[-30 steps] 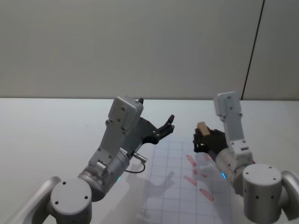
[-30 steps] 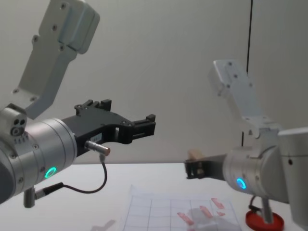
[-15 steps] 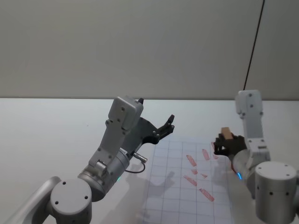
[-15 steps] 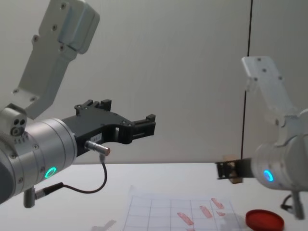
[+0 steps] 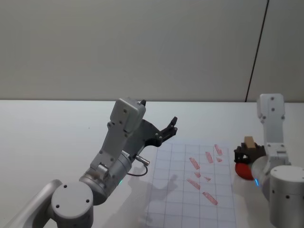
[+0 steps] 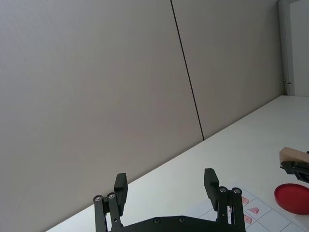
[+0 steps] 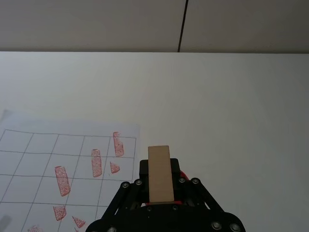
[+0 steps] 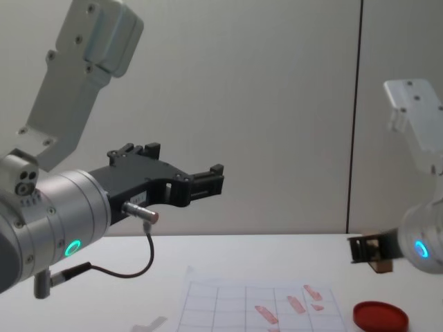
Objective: Use the one hand to pick up the stamp and affix it onto the A4 paper.
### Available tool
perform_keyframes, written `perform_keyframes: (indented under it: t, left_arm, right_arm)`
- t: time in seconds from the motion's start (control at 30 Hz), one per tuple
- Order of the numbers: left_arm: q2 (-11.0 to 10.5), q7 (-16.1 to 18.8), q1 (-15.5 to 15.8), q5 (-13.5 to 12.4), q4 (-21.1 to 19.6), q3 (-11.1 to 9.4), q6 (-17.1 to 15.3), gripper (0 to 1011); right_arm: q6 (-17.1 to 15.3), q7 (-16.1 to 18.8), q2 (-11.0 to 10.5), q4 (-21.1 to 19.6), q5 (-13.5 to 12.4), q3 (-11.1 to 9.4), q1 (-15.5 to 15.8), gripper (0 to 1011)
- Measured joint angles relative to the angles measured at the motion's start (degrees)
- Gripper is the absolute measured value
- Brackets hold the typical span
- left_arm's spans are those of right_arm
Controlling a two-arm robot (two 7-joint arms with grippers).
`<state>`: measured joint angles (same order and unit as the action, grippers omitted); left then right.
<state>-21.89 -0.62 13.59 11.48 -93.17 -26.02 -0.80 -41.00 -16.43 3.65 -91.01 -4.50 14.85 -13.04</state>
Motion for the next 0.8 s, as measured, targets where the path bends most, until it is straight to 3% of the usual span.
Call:
perform_keyframes:
  t: [0.33,0.8]
  left_arm:
    - [0.0,0.0,0.0,0.0,0.0,0.0,0.0,1002]
    - [0.0,0.0,0.0,0.0,0.0,0.0,0.0,1002]
  right_arm:
    - [-2.0,-2.0,0.5,0.4,-1.3,-1.5,0.1,220]
    - [-1.6,-0.3,0.9,5.3,-0.1,-2.8,-1.9,220]
